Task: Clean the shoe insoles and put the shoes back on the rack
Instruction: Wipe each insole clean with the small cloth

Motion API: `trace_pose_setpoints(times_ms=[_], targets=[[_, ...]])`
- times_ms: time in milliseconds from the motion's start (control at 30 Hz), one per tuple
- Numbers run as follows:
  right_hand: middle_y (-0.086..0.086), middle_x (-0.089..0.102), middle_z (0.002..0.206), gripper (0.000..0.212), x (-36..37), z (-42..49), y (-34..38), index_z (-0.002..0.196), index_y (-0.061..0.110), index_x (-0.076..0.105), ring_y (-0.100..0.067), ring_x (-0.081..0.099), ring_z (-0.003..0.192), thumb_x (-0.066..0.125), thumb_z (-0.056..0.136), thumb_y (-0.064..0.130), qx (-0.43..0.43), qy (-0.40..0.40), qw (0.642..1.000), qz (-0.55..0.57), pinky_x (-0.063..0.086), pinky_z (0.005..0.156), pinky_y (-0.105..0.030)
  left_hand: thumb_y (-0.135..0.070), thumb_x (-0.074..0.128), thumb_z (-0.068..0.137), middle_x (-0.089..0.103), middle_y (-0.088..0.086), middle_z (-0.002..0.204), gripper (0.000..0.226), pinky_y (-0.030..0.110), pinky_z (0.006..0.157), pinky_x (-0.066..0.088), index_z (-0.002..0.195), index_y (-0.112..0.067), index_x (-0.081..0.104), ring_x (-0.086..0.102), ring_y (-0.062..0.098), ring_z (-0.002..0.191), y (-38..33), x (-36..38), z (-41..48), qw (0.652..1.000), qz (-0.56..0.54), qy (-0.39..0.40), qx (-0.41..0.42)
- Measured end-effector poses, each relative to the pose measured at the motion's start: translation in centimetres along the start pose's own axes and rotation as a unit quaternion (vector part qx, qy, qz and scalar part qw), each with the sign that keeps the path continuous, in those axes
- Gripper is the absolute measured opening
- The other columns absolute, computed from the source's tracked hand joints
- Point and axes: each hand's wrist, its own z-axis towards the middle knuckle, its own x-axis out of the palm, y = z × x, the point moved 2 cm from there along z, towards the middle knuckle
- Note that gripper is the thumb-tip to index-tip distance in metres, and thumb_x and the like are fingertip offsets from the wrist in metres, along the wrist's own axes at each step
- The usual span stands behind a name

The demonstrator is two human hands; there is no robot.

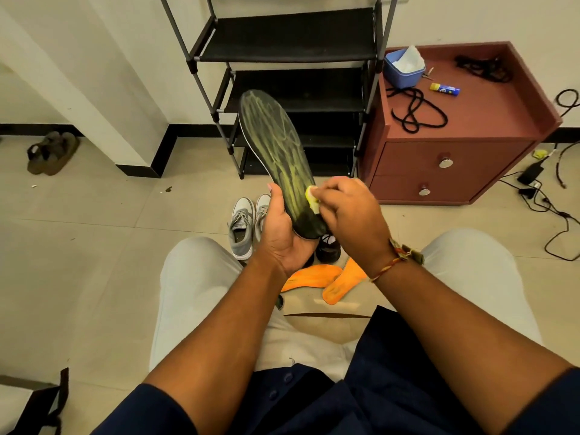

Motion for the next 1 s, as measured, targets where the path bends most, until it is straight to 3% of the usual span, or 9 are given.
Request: trace_pose_setpoints(times_ms=[200,267,367,467,567,667,733,867,1000], targets=[[-0.007,0.07,0.099,0.02,0.6,-1.4,3.2,0.1,0.01,0.077,-0.028,0.063,0.093,0.066,0.084,0.006,-0.039,0.034,0.996,0.074,0.048,0.083,-0.032,-0.07,0.025,0.099,0.074,0.012,0.106,0.079,0.04,0.108,0.046,0.108,-0.011,0.076,0.072,0.024,0.102,-0.2,0.0,-0.2,0.999,0.023,-0.03,-0.001],[-0.007,0.07,0.097,0.018,0.4,-1.3,3.3,0.098,0.009,0.078,-0.027,0.063,0.091,0.067,0.083,0.006,-0.052,0.048,0.995,0.074,0.049,0.08,-0.034,-0.069,0.024,0.1,0.074,0.012,0.107,0.08,0.039,0.107,0.047,0.104,-0.011,0.079,0.072,0.023,0.102,-0.2,0.0,-0.2,0.999,0.022,-0.03,0.002],[-0.007,0.068,0.094,0.014,-0.2,-0.3,1.0,0.097,0.008,0.076,-0.03,0.061,0.085,0.068,0.085,0.009,-0.02,0.025,0.999,0.022,0.052,0.072,-0.039,-0.069,0.021,0.1,0.068,0.015,0.126,0.079,0.044,0.115,0.039,0.124,-0.012,0.069,0.063,0.028,0.121,-0.1,0.2,-0.3,1.0,0.013,-0.016,-0.005],[-0.006,0.069,0.095,0.016,-0.6,0.3,-0.6,0.099,0.009,0.076,-0.031,0.062,0.086,0.068,0.085,0.009,0.014,0.006,1.0,0.007,0.053,0.072,-0.042,-0.068,0.018,0.101,0.067,0.016,0.129,0.08,0.043,0.114,0.04,0.13,-0.009,0.063,0.062,0.028,0.123,0.1,0.1,-0.1,1.0,0.013,0.0,-0.005],[-0.006,0.07,0.097,0.019,0.0,-0.3,0.4,0.098,0.008,0.077,-0.03,0.065,0.087,0.065,0.085,0.012,-0.008,0.033,0.998,0.045,0.055,0.074,-0.042,-0.07,0.019,0.1,0.069,0.015,0.118,0.081,0.043,0.113,0.039,0.124,-0.008,0.064,0.064,0.027,0.113,-0.5,-0.1,0.1,1.0,0.021,-0.004,0.0],[-0.005,0.071,0.095,0.017,0.3,-1.3,1.9,0.098,0.009,0.078,-0.026,0.067,0.086,0.067,0.086,0.014,-0.052,0.094,0.989,0.101,0.057,0.074,-0.038,-0.075,0.023,0.097,0.066,0.011,0.099,0.083,0.039,0.1,0.049,0.116,-0.006,0.065,0.064,0.025,0.095,-1.6,-0.9,0.7,0.999,0.016,-0.03,0.023],[-0.005,0.07,0.095,0.022,0.2,-1.3,1.6,0.099,0.01,0.078,-0.025,0.067,0.086,0.062,0.088,0.021,-0.058,0.106,0.988,0.099,0.057,0.074,-0.036,-0.076,0.025,0.096,0.065,0.011,0.097,0.081,0.036,0.089,0.052,0.117,-0.007,0.063,0.063,0.023,0.088,-2.2,-1.1,0.9,0.999,-0.004,-0.033,0.043],[-0.007,0.069,0.096,0.021,0.4,-0.7,-0.4,0.099,0.009,0.078,-0.03,0.065,0.086,0.064,0.084,0.014,0.001,0.051,0.998,0.041,0.055,0.072,-0.043,-0.075,0.025,0.096,0.063,0.013,0.099,0.08,0.035,0.088,0.047,0.126,-0.008,0.058,0.059,0.022,0.088,-2.6,-1.3,1.1,0.997,-0.014,-0.02,0.075],[-0.004,0.069,0.097,0.016,0.7,-1.7,2.0,0.098,0.011,0.078,-0.024,0.064,0.088,0.068,0.086,0.014,-0.047,0.094,0.99,0.096,0.054,0.075,-0.032,-0.075,0.024,0.096,0.064,0.012,0.093,0.082,0.035,0.082,0.049,0.117,-0.006,0.061,0.06,0.022,0.082,-2.7,-1.3,1.1,0.996,-0.014,-0.025,0.081]])
